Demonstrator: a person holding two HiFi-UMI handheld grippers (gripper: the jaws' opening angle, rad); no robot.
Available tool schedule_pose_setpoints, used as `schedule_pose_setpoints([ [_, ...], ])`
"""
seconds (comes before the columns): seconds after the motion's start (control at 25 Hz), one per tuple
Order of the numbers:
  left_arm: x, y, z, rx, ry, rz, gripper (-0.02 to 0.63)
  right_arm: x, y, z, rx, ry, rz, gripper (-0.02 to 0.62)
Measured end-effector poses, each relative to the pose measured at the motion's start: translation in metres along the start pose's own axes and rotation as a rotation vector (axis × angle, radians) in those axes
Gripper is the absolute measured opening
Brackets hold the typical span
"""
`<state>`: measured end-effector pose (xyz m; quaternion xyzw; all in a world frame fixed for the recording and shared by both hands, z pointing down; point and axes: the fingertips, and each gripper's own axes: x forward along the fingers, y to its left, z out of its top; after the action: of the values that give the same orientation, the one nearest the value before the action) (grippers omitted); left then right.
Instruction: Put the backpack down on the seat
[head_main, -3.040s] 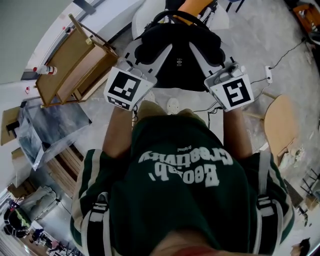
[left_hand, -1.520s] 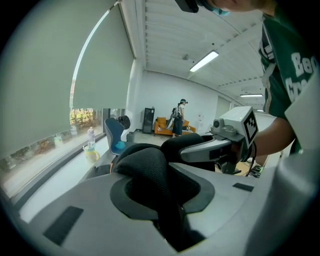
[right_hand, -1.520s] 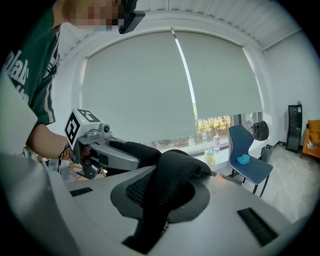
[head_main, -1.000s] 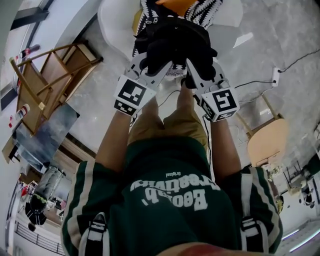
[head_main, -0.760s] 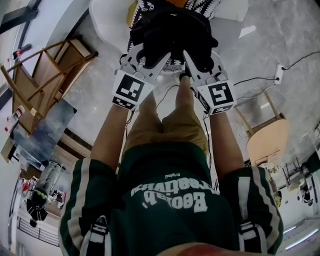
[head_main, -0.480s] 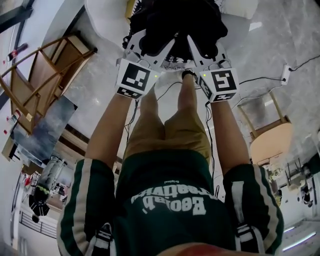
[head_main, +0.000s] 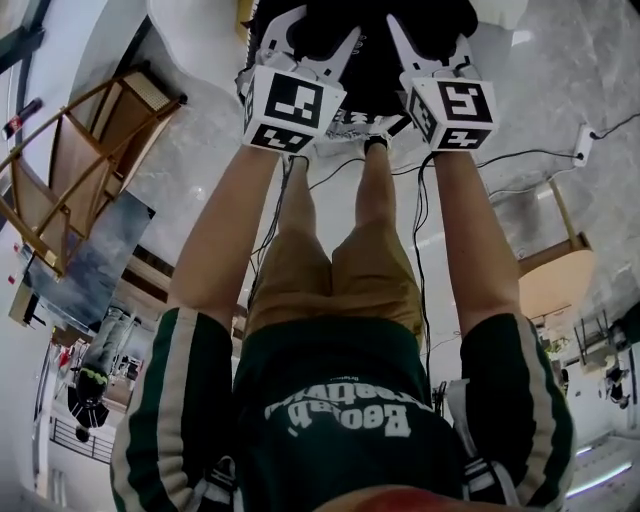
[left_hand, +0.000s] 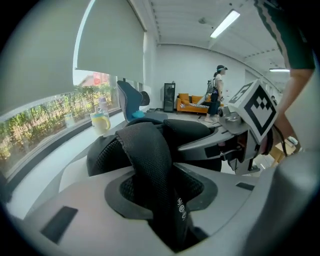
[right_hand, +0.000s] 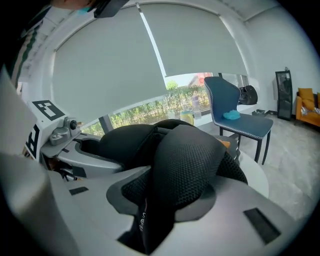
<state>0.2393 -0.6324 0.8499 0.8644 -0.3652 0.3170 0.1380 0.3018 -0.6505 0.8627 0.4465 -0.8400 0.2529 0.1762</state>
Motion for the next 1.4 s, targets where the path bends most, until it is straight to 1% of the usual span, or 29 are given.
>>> schedule_pose_setpoints([
  [0.12,0.014,0.005,0.003,-0.036,-0.013,0.017,0.16,0.007,-0.011,-0.001,0.038,0.0,-0.019,0.148],
  [0.2,0.019,0.002,0.003,-0.051,-0.021,0.021,0.177,0.005,-0.013,-0.003,0.058,0.0,-0.023,0.17],
  [0.24,0.02,0.001,0.003,-0.055,-0.023,0.025,0.199,0.004,-0.011,-0.005,0.065,-0.002,-0.017,0.196],
  [0.28,0.02,0.0,0.003,-0.056,-0.024,0.031,0.237,0.004,-0.009,-0.006,0.068,-0.002,-0.011,0.233],
  [0.32,0.019,0.0,0.003,-0.055,-0.022,0.039,0.261,0.002,-0.007,-0.008,0.065,0.002,-0.015,0.253],
  [0.36,0.016,-0.001,0.003,-0.052,-0.018,0.049,0.277,0.0,-0.006,-0.009,0.055,0.01,-0.03,0.26],
  [0.44,0.011,-0.003,0.002,-0.054,-0.007,0.068,0.313,-0.009,-0.011,-0.014,0.04,0.038,-0.095,0.275],
  [0.52,0.004,-0.007,0.003,-0.073,-0.002,0.081,0.336,-0.027,-0.024,-0.022,0.054,0.073,-0.177,0.278],
  [0.56,0.0,-0.009,0.004,-0.087,-0.001,0.087,0.341,-0.038,-0.029,-0.027,0.072,0.088,-0.202,0.278],
  [0.64,-0.013,-0.01,0.006,-0.113,-0.003,0.101,0.342,-0.059,-0.03,-0.032,0.099,0.109,-0.22,0.278],
  [0.76,-0.037,-0.01,0.01,-0.133,-0.008,0.114,0.344,-0.085,-0.02,-0.027,0.104,0.121,-0.232,0.278],
  [0.88,-0.066,-0.01,0.02,-0.147,-0.019,0.119,0.344,-0.105,-0.003,-0.007,0.103,0.102,-0.247,0.278],
  [1.0,-0.099,-0.016,0.038,-0.144,-0.045,0.109,0.344,-0.121,0.026,0.023,0.061,0.068,-0.24,0.278],
  [1.16,-0.149,-0.023,0.069,-0.106,-0.101,0.068,0.344,-0.137,0.078,0.066,-0.007,0.025,-0.219,0.278],
  [1.4,-0.238,-0.03,0.112,-0.032,-0.2,0.013,0.344,-0.181,0.153,0.132,-0.066,-0.064,-0.229,0.278],
])
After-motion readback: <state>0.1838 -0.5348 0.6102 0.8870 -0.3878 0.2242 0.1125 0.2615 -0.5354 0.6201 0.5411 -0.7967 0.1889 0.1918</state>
